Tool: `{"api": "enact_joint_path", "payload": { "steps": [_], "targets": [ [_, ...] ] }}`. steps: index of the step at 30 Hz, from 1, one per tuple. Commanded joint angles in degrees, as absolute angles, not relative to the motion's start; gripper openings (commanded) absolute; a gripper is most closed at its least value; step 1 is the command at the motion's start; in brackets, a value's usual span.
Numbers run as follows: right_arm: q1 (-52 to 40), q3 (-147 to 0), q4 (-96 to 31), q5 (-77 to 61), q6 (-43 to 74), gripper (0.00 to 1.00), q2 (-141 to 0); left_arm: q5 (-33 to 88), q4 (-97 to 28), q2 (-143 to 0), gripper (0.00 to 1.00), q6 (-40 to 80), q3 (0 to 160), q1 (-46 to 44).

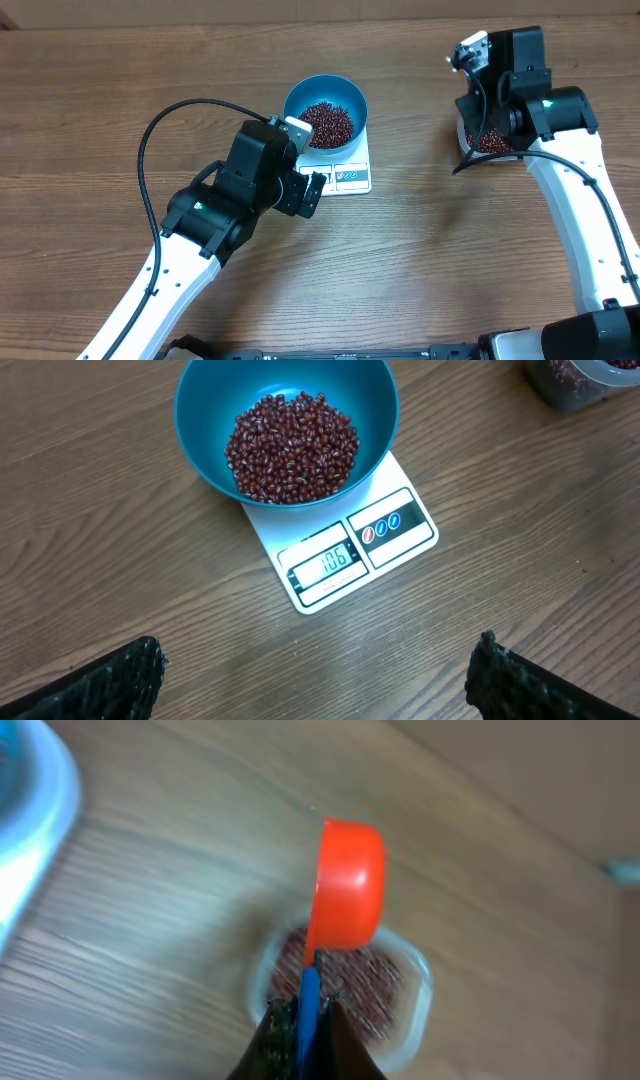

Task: Scoop item into bowl and weigh 150g on scale
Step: 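Move the empty scoop with the right gripper back to the bean tub, then scoop more beans from the tub with the right gripper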

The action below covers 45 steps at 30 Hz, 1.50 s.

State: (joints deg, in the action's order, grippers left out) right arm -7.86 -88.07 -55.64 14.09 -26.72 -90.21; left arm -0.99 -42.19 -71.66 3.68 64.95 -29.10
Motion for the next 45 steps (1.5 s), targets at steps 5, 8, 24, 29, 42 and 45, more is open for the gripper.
{"api": "enact_joint_path", "payload": {
  "steps": [5, 8, 24, 29, 42, 45],
  "targets": [
    [-6.61, -89.32, -58.46, 22.04, -24.82, 0.04, -89.49, -0.19, -42.17, -71.90, 1.00, 3.42, 64.51, -28.88],
    [-4.43, -89.12, -59.35, 21.82, -23.29, 0.04, -89.67, -0.19, -42.17, -71.90, 1.00, 3.42, 64.51, -28.88],
    [4.54, -78.32, -54.87, 10.13, -25.02, 0.04, -89.82, -0.19, -42.17, -71.90, 1.00, 3.42, 64.51, -28.88],
    [4.51, -75.81, -52.56, 9.32, -25.61, 0.04, -90.15, -0.19, -42.17, -71.90, 1.00, 3.42, 64.51, -28.88],
    [4.54, -68.45, -43.57, 14.41, -36.12, 0.03, -91.72, -0.19, -42.17, -71.90, 1.00, 3.42, 64.51, -28.88],
    [4.54, -68.29, -44.49, 15.55, -36.10, 0.04, -92.75, -0.19, -42.17, -71.90, 1.00, 3.42, 64.51, -28.88]
  ]
}}
